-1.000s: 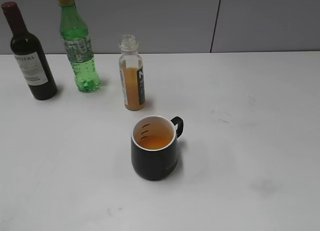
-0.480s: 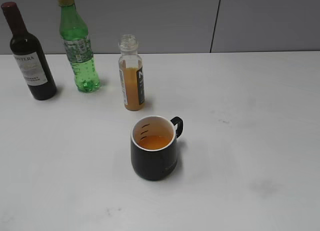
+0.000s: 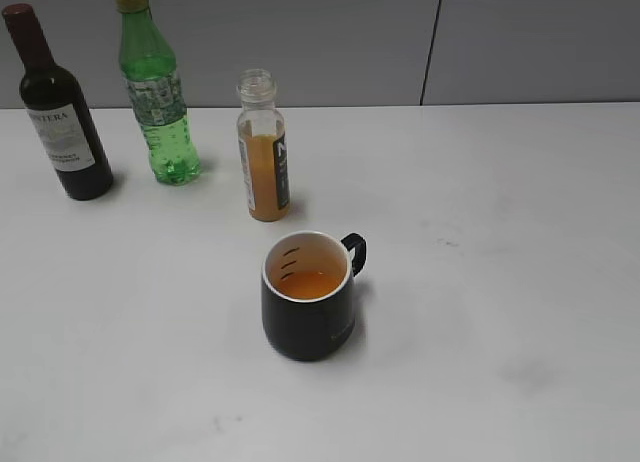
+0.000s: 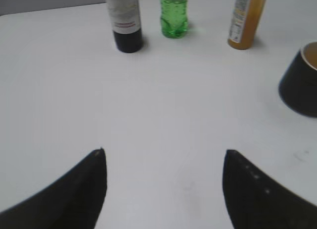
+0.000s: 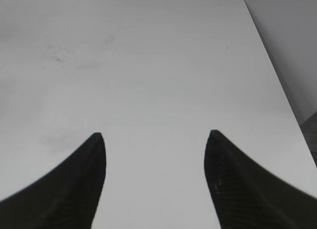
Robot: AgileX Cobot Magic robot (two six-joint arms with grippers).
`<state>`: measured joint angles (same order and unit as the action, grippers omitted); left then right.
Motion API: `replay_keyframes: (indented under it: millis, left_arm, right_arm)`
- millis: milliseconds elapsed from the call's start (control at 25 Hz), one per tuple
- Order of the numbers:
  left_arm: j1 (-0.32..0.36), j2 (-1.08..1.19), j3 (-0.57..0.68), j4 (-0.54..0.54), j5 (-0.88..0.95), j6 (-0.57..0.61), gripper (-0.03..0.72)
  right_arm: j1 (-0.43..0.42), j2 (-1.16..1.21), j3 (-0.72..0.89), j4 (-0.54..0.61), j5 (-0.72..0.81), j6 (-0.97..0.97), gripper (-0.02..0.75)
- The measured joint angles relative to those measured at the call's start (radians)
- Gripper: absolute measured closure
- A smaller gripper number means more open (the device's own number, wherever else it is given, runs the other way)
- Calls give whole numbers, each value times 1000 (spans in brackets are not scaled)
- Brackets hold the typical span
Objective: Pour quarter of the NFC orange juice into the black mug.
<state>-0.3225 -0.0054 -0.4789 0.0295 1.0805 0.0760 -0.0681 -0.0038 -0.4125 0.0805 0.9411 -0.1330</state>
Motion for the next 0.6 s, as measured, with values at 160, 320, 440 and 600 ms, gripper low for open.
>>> replay_keyframes:
  millis: [160,320,440,600]
  left_arm:
    - [164,0,0,1,0,0,152]
    - [249,-1,1,1,1,0,189]
    - [255,-1,1,1,0,0,215]
    - [256,-1,1,1,0,0,242]
  right_arm:
    - [0,0,0,0,0,0,258]
    - [0,0,0,0,0,0,258]
    - [0,0,0,0,0,0,258]
    - [0,0,0,0,0,0,258]
